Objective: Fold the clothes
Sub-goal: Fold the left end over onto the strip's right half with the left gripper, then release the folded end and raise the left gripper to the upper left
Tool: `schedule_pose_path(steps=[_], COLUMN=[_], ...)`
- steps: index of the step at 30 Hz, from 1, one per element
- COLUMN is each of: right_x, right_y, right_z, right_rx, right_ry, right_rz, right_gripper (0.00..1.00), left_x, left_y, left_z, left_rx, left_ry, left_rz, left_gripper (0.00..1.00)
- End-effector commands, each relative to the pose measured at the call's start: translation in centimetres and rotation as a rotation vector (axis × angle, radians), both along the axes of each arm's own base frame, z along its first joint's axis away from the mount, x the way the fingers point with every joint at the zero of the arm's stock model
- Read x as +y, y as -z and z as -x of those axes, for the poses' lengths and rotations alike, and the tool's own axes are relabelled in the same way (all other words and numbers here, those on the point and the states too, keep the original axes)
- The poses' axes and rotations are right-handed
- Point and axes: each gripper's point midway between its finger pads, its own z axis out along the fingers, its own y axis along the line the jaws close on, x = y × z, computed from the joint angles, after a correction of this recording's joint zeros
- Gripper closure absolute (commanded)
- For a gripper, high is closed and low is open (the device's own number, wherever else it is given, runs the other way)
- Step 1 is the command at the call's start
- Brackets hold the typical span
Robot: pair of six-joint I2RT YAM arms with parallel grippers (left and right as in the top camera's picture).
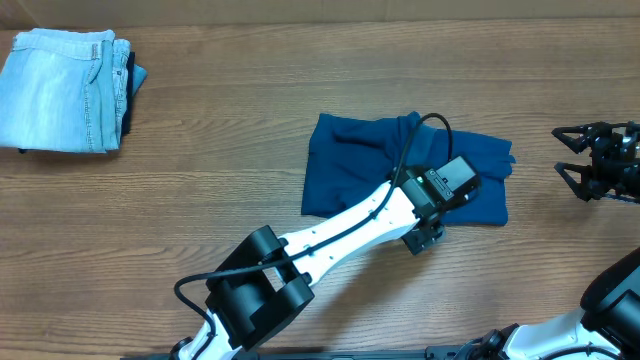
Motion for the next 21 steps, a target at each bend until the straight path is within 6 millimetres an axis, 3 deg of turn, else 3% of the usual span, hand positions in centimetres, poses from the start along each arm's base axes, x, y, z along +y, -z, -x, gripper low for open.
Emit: schedule_pose_path(steps=[1,5,13,15,18,21], right_x=[0.2,0.2,0.2,0.2,0.2,0.2], right_y=[-0.2,-0.2,-0.2,-0.2,-0.2,-0.2], right_z=[-0.1,-0.1,0.0,0.0,0.0,0.0], right_rx=[-0.015,-0.015,-0.013,-0.013,-0.013,-0.013], right_ry=[-0.006,-0.005,-0.005,-0.005,-0.005,-0.005], right_rz=[-0.011,-0.012,-0.013,-0.013,-0.014,-0.014], right_gripper=[0.15,0.16,0.16,0.16,0.16,0.16], left_x=[1.7,1.4,1.5,1.1,0.3,-1.1], left_y=[0.7,1.3,2.4,2.4,2.0,0.4], left_z=[-2.2,-2.9,-1.6,-1.7,-1.8,-2.6], left_rx=[-0.063,-0.076,-0.049,-0.05,-0.049,-0.075], left_ry=[-0.069,-0.075,-0.032,-0.031,-0.027,-0.041], left_rz=[-0.046,-0.013,-0.031,-0.014,0.02,0.077], left_gripper=[0.27,0.44,0.46,0.55,0.89,0.96])
